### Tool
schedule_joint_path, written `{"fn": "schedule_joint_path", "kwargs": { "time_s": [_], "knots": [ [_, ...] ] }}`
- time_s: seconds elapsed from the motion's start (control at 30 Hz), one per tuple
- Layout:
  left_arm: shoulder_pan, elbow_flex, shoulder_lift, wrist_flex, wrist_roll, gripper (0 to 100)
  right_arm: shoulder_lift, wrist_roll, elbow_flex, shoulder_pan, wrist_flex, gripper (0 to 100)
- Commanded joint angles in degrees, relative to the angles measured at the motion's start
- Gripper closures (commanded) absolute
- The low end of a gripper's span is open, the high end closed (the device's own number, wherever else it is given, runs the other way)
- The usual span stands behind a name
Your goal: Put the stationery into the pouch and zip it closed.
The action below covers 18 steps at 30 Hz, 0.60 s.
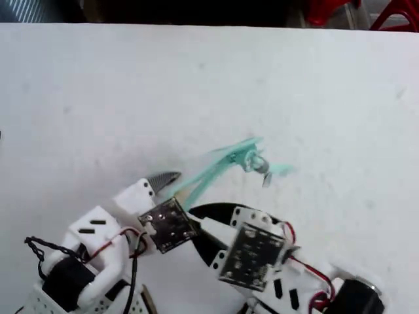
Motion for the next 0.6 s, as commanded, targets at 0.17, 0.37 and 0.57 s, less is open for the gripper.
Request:
{"fn": "schedule_joint_path", "kwargs": {
  "time_s": [0.17,0.37,0.57],
  "knots": [
    [1.1,-0.7,-0.84,-2.2,0.44,98,-6.9,7.82,-17.93,13.85,6.2,97.7],
    [1.36,-0.7,-0.84,-2.11,0.53,98,-7.6,11.96,-14.51,29.67,4.88,80.2],
    [1.27,-1.05,-0.84,-0.88,0.62,98,-5.76,18.37,-8.26,32.48,3.38,71.9]
  ]
}}
